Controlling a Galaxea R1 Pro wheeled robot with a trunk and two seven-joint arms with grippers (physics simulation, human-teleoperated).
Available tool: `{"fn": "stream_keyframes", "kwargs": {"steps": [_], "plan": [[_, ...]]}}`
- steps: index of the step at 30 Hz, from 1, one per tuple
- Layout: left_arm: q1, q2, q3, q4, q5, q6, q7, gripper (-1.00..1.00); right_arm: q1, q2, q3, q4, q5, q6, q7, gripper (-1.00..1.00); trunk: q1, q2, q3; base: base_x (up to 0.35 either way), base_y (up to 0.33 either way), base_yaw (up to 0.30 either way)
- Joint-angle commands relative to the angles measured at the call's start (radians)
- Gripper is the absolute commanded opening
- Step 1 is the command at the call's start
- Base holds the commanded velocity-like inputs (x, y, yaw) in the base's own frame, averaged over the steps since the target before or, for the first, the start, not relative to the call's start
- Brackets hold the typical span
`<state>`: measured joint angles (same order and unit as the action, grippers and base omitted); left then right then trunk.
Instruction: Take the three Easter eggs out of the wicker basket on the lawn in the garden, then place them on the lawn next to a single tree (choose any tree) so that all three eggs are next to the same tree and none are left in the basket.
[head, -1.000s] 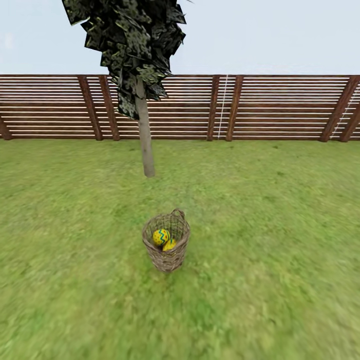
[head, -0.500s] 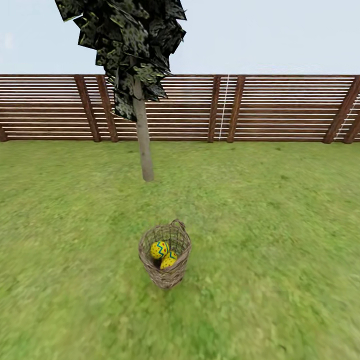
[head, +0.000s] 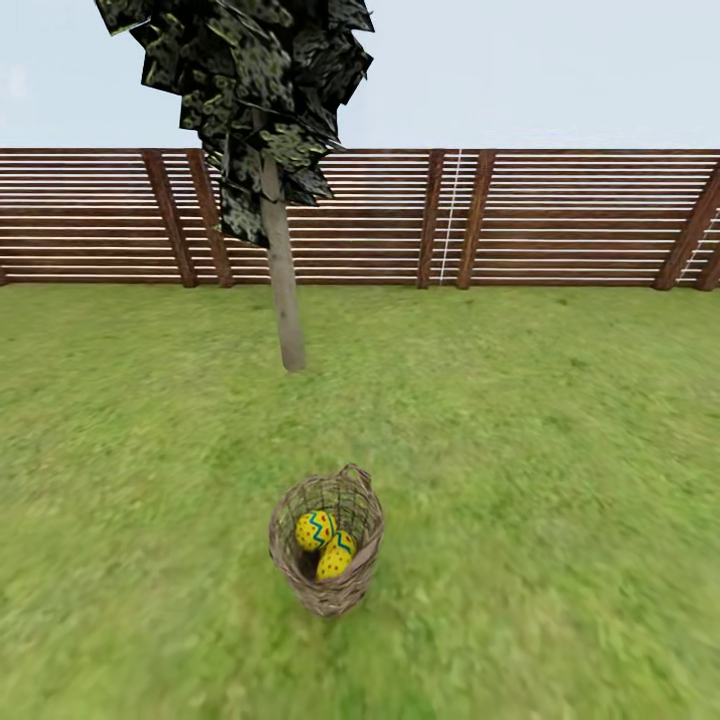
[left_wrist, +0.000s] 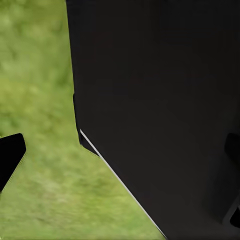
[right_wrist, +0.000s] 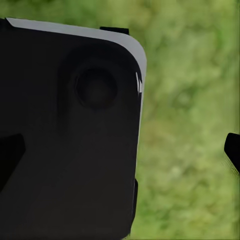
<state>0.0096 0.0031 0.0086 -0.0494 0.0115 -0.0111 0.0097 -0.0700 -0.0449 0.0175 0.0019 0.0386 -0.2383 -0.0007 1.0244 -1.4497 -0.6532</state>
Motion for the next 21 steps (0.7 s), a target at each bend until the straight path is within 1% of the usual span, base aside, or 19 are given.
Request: {"fn": "stream_keyframes", "kwargs": {"steps": [1, 6, 11, 17, 21], "plan": [[0.001, 0.000, 0.001, -0.002, 0.001, -0.001, 0.001, 1.00, -0.001, 0.000, 0.002, 0.000, 0.005, -0.002, 0.000, 1.00, 0.001, 0.000, -0.001, 0.335, 0.000, 0.000], [0.001, 0.000, 0.001, -0.002, 0.002, -0.001, 0.001, 1.00, -0.003, 0.000, 0.003, 0.001, 0.011, -0.003, -0.001, 1.00, 0.001, 0.000, -0.001, 0.335, 0.000, 0.000], [0.001, 0.000, 0.001, -0.002, 0.002, -0.001, 0.001, 1.00, -0.004, 0.002, -0.001, 0.001, 0.010, -0.002, 0.000, 1.00, 0.001, 0.000, -0.001, 0.335, 0.000, 0.000], [0.001, 0.001, 0.001, -0.003, 0.002, -0.001, 0.001, 1.00, -0.004, -0.001, -0.005, -0.001, 0.002, -0.002, 0.001, 1.00, 0.001, 0.000, -0.001, 0.335, 0.000, 0.000], [0.001, 0.001, 0.001, -0.003, 0.002, -0.001, 0.001, 1.00, -0.004, 0.000, -0.001, -0.004, 0.008, -0.002, 0.002, 1.00, 0.001, 0.000, -0.001, 0.335, 0.000, 0.000]]}}
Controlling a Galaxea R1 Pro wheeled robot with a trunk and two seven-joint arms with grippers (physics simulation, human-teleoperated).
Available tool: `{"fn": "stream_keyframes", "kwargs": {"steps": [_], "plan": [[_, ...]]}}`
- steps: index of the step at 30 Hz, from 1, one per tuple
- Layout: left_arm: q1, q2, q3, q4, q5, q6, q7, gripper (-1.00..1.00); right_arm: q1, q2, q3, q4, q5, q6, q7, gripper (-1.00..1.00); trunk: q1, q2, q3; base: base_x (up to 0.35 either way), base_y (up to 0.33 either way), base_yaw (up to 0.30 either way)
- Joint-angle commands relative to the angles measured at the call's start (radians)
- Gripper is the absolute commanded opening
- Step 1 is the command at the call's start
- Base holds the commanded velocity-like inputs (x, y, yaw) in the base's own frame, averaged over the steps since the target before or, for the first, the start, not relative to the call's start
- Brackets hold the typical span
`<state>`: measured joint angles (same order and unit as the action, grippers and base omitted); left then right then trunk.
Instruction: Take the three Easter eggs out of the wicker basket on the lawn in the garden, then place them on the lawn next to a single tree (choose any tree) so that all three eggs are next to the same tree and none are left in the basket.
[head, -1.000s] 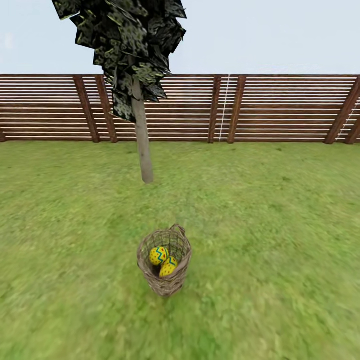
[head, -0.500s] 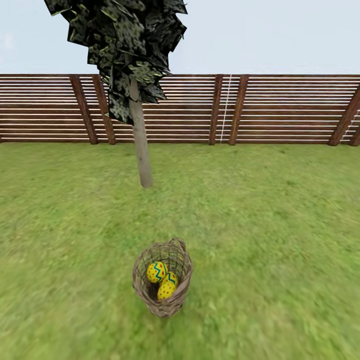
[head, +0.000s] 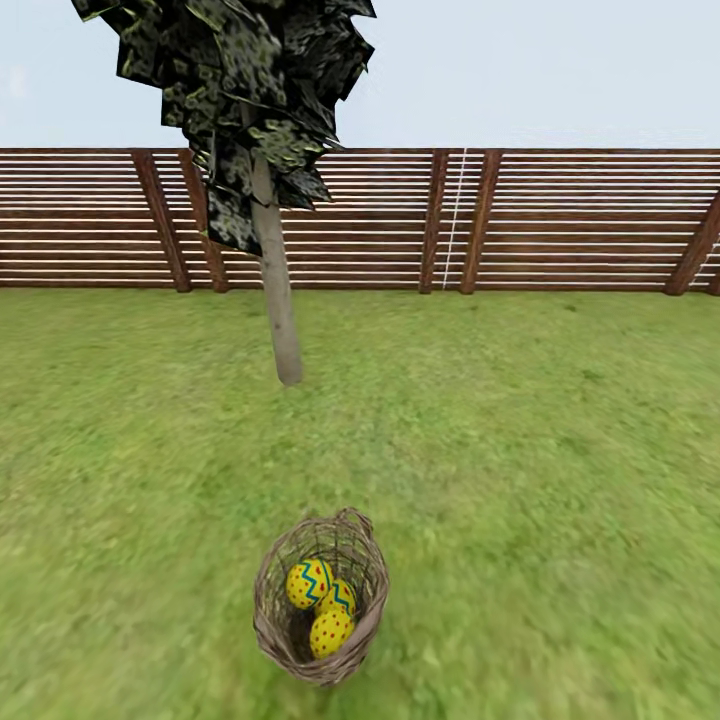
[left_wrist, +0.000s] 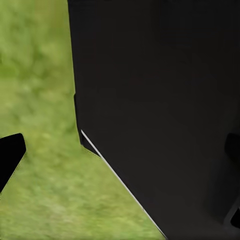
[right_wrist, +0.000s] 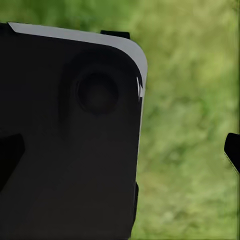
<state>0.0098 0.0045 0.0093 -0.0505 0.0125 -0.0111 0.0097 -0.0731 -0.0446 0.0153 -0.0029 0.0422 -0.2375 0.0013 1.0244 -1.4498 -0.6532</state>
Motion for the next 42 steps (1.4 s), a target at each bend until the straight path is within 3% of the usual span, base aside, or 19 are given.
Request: {"fn": "stream_keyframes", "kwargs": {"steps": [1, 7, 10, 12, 16, 20, 21, 22, 24, 25, 32, 36, 37, 42], "plan": [[0.000, 0.000, 0.001, -0.002, 0.001, -0.001, 0.001, 1.00, -0.001, 0.002, 0.002, 0.001, 0.006, -0.003, 0.000, 1.00, 0.001, 0.000, -0.001, 0.335, 0.000, 0.000], [0.000, 0.000, 0.006, -0.003, 0.001, -0.001, 0.001, 1.00, -0.001, -0.002, 0.005, -0.001, 0.008, -0.003, -0.002, 1.00, 0.001, 0.000, -0.001, 0.333, 0.000, 0.000], [-0.001, 0.002, 0.004, -0.018, 0.000, -0.002, 0.000, 1.00, -0.001, -0.002, 0.005, -0.138, 0.009, 0.018, 0.003, 1.00, 0.001, 0.000, -0.001, 0.006, 0.000, 0.000], [-0.006, 0.011, 0.003, -0.100, -0.001, 0.010, -0.002, 1.00, -0.002, -0.003, 0.004, -0.393, 0.013, 0.194, 0.002, 1.00, 0.001, 0.000, -0.001, 0.000, 0.000, 0.000], [-0.039, 0.041, 0.004, -0.200, -0.002, 0.042, -0.002, 1.00, -0.002, -0.003, 0.001, -0.732, 0.013, 0.494, 0.001, 1.00, 0.001, 0.000, -0.001, 0.000, 0.000, 0.000], [-0.139, 0.062, 0.006, -0.243, -0.002, 0.185, -0.003, 1.00, -0.002, -0.003, -0.010, -1.069, 0.001, 0.744, 0.004, 1.00, 0.001, 0.000, -0.001, 0.000, 0.000, 0.000], [-0.176, 0.067, 0.006, -0.255, -0.001, 0.230, -0.003, 1.00, -0.002, -0.002, -0.025, -1.174, -0.003, 0.821, 0.005, 1.00, 0.001, 0.000, -0.001, 0.000, 0.000, 0.000], [-0.234, 0.067, 0.006, -0.308, 0.000, 0.294, -0.003, 1.00, -0.008, 0.002, -0.085, -1.310, -0.009, 0.915, 0.006, 1.00, 0.001, 0.000, -0.001, 0.000, 0.000, 0.000], [-0.272, 0.059, 0.008, -0.407, 0.000, 0.404, -0.003, 1.00, -0.029, 0.002, -0.125, -1.356, -0.028, 0.958, 0.007, 1.00, 0.001, 0.000, -0.001, 0.000, 0.000, 0.000], [-0.296, 0.037, 0.011, -0.563, 0.001, 0.553, -0.003, 1.00, -0.048, 0.001, -0.135, -1.374, -0.048, 0.971, 0.011, 1.00, 0.001, 0.000, -0.001, 0.000, 0.000, 0.000], [-0.322, -0.062, 0.012, -0.967, 0.001, 0.789, -0.003, 1.00, -0.094, -0.007, -0.141, -1.385, -0.054, 0.977, 0.012, 1.00, 0.001, 0.000, -0.001, 0.000, 0.000, 0.000], [-0.370, -0.078, 0.012, -1.061, 0.002, 0.885, -0.003, 1.00, -0.101, -0.032, -0.149, -1.386, -0.054, 0.977, 0.012, 1.00, 0.001, 0.000, -0.001, 0.000, 0.000, 0.000], [-0.409, -0.081, 0.012, -1.072, 0.001, 0.910, -0.003, 1.00, -0.102, -0.043, -0.152, -1.386, -0.054, 0.977, 0.012, 1.00, 0.001, 0.000, -0.001, 0.000, 0.000, 0.082], [-0.453, -0.079, 0.012, -1.066, -0.002, 0.927, -0.002, 1.00, -0.103, -0.049, -0.152, -1.383, -0.053, 0.979, 0.010, 1.00, 0.001, 0.000, -0.001, 0.000, 0.000, 0.241]]}}
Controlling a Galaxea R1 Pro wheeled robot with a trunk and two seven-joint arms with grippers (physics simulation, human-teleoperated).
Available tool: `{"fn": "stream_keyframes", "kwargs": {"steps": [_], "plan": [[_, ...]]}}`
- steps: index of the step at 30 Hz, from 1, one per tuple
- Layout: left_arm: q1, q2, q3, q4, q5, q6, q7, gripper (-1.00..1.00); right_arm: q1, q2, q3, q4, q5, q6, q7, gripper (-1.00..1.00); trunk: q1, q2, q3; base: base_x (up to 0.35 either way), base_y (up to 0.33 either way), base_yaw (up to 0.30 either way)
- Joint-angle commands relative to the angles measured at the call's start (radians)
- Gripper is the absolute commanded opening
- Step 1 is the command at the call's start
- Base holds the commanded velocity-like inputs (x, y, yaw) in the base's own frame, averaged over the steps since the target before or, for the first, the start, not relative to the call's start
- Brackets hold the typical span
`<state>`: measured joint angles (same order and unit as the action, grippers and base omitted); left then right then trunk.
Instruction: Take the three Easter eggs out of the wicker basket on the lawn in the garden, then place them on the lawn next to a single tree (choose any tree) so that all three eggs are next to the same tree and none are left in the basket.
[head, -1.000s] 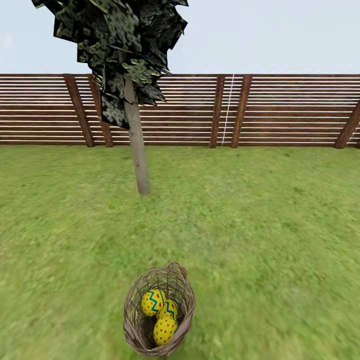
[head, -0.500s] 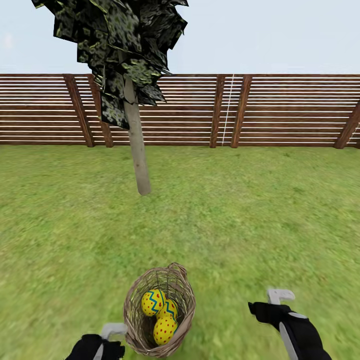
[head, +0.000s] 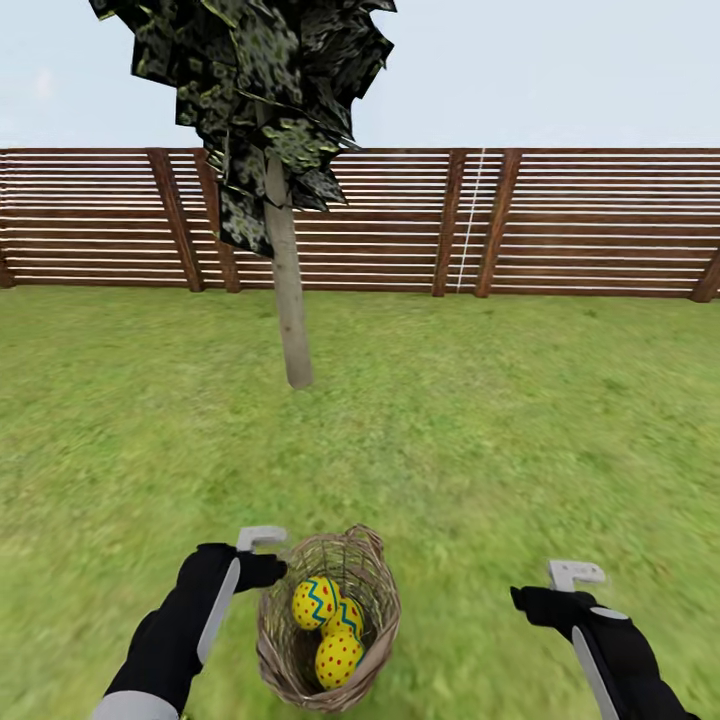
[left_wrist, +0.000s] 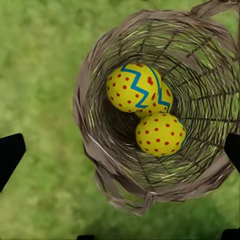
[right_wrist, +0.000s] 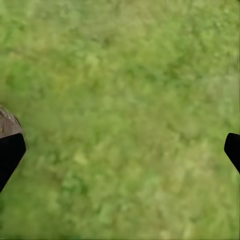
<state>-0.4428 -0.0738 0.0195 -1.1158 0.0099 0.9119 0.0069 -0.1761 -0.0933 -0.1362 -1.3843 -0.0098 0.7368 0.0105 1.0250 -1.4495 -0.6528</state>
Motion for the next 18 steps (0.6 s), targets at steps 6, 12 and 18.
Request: {"fn": "stream_keyframes", "kwargs": {"steps": [6, 12, 18], "plan": [[-0.043, 0.000, 0.047, 0.007, 0.003, 0.005, 0.000, 1.00, 0.000, 0.001, 0.002, 0.000, 0.004, 0.007, 0.000, 1.00, 0.000, -0.001, -0.001, 0.000, 0.000, 0.282], [-0.053, -0.001, 0.094, 0.091, 0.011, 0.005, -0.005, 1.00, 0.000, 0.001, 0.007, 0.003, 0.005, 0.008, -0.002, 1.00, 0.000, -0.001, -0.001, 0.000, 0.000, 0.285], [-0.054, 0.003, 0.095, 0.116, 0.109, 0.000, -0.005, 1.00, 0.000, 0.001, 0.007, 0.007, 0.003, 0.006, -0.003, 1.00, 0.000, -0.001, -0.001, 0.000, 0.000, 0.285]]}}
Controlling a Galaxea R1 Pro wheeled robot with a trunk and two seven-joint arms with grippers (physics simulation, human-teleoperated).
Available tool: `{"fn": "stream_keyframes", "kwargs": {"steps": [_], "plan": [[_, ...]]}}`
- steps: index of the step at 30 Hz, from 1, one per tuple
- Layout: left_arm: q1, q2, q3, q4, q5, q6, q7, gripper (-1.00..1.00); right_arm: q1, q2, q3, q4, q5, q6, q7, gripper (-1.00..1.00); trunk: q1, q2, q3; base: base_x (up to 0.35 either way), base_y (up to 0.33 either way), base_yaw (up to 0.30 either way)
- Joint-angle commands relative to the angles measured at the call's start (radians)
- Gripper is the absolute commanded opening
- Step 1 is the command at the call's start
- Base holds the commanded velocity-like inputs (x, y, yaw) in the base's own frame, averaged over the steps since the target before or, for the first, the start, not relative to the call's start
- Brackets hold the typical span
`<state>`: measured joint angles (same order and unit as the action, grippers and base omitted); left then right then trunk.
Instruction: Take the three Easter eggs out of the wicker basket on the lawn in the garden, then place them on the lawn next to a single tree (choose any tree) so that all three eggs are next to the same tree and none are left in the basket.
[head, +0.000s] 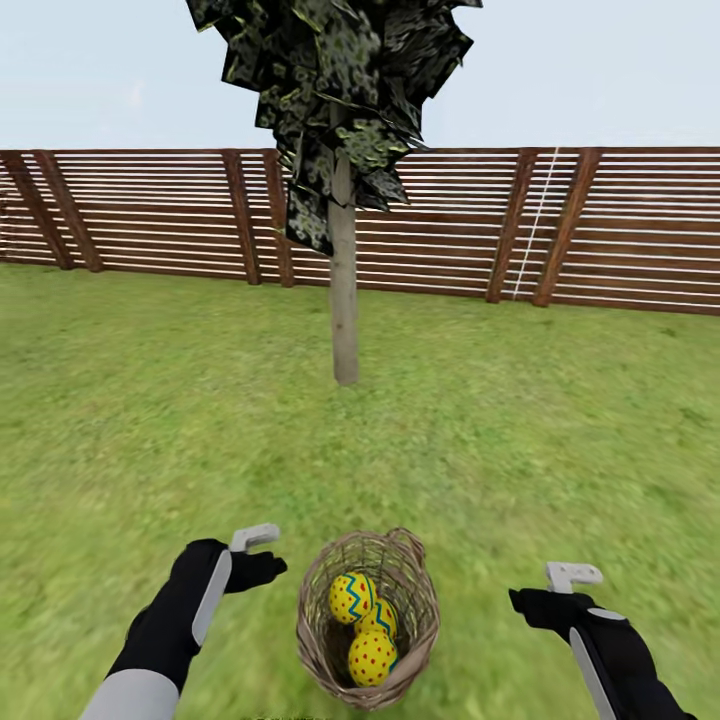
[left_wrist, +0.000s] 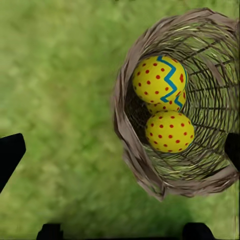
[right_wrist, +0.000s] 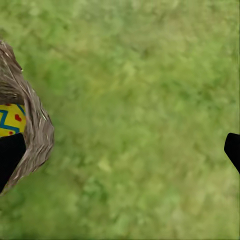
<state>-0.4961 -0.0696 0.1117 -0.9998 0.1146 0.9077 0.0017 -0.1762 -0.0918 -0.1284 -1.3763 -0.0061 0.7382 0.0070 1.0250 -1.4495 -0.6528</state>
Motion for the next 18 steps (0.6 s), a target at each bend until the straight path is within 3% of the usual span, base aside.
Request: {"fn": "stream_keyframes", "kwargs": {"steps": [1, 7, 18], "plan": [[-0.001, -0.002, 0.002, 0.003, 0.017, 0.002, 0.001, 1.00, 0.000, 0.000, 0.000, 0.001, -0.002, 0.005, 0.001, 1.00, 0.000, -0.001, -0.001, 0.000, 0.000, 0.285], [0.001, -0.011, -0.006, 0.010, 0.044, -0.002, 0.001, 1.00, 0.000, 0.000, 0.000, 0.007, -0.004, 0.004, 0.001, 1.00, 0.000, -0.001, -0.001, 0.000, -0.056, 0.285], [0.001, -0.013, -0.006, 0.012, 0.057, -0.001, 0.001, 1.00, 0.000, 0.000, 0.000, 0.008, -0.002, 0.003, -0.001, 1.00, 0.000, -0.001, -0.001, 0.000, -0.308, 0.285]]}}
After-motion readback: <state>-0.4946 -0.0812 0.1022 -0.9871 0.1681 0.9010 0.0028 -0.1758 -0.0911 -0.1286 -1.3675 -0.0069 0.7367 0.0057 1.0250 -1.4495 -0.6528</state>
